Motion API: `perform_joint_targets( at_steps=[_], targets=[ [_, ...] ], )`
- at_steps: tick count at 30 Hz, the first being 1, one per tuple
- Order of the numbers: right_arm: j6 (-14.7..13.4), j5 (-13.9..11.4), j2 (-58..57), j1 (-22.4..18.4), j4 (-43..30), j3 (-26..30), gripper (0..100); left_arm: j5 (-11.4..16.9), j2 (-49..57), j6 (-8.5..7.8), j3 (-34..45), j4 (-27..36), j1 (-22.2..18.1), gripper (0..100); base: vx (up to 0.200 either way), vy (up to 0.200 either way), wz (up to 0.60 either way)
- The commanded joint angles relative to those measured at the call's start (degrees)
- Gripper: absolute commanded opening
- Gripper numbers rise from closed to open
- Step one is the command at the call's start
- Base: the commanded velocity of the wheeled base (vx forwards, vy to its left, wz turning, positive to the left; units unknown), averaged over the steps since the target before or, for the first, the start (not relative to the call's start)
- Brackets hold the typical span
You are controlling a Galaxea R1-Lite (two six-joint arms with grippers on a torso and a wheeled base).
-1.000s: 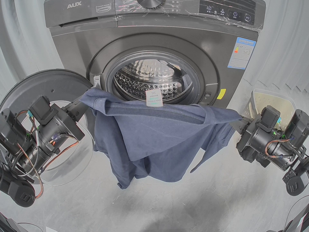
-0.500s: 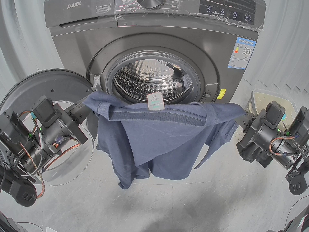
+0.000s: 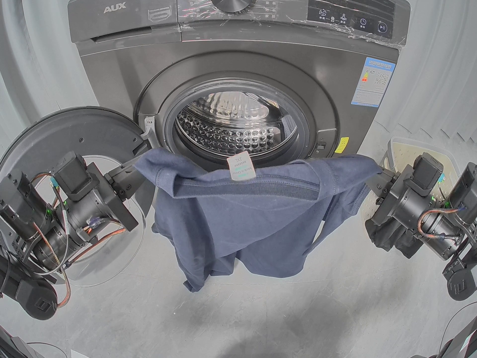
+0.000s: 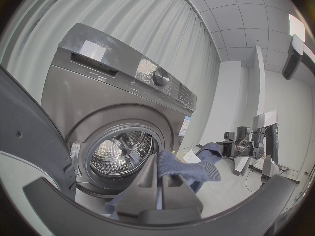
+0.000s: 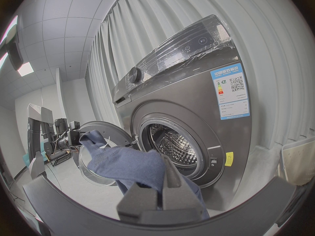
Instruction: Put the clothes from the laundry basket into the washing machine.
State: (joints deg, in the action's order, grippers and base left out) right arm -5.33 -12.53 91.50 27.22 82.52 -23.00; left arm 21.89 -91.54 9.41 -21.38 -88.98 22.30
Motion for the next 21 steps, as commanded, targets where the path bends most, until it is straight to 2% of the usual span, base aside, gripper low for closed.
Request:
perform_joint_targets(
  at_steps=[1, 12, 21],
  targets=[
    [0.1, 0.3, -0.2, 0.5, -0.1, 0.1, 0, 0.5, 0.1, -0.09, 0.5, -0.1, 1.0, 0, 0.0, 0.0, 0.0],
    [0.1, 0.1, 0.7, -0.6, 0.1, 0.0, 0, 0.6, 0.4, -0.18, -3.5, -0.1, 0.4, 0, 0.0, 0.0, 0.0],
    [0.4, 0.1, 1.0, 0.3, 0.1, 0.9, 0, 0.6, 0.0, -0.27, -3.8, -0.1, 0.8, 0, 0.0, 0.0, 0.0]
  ],
)
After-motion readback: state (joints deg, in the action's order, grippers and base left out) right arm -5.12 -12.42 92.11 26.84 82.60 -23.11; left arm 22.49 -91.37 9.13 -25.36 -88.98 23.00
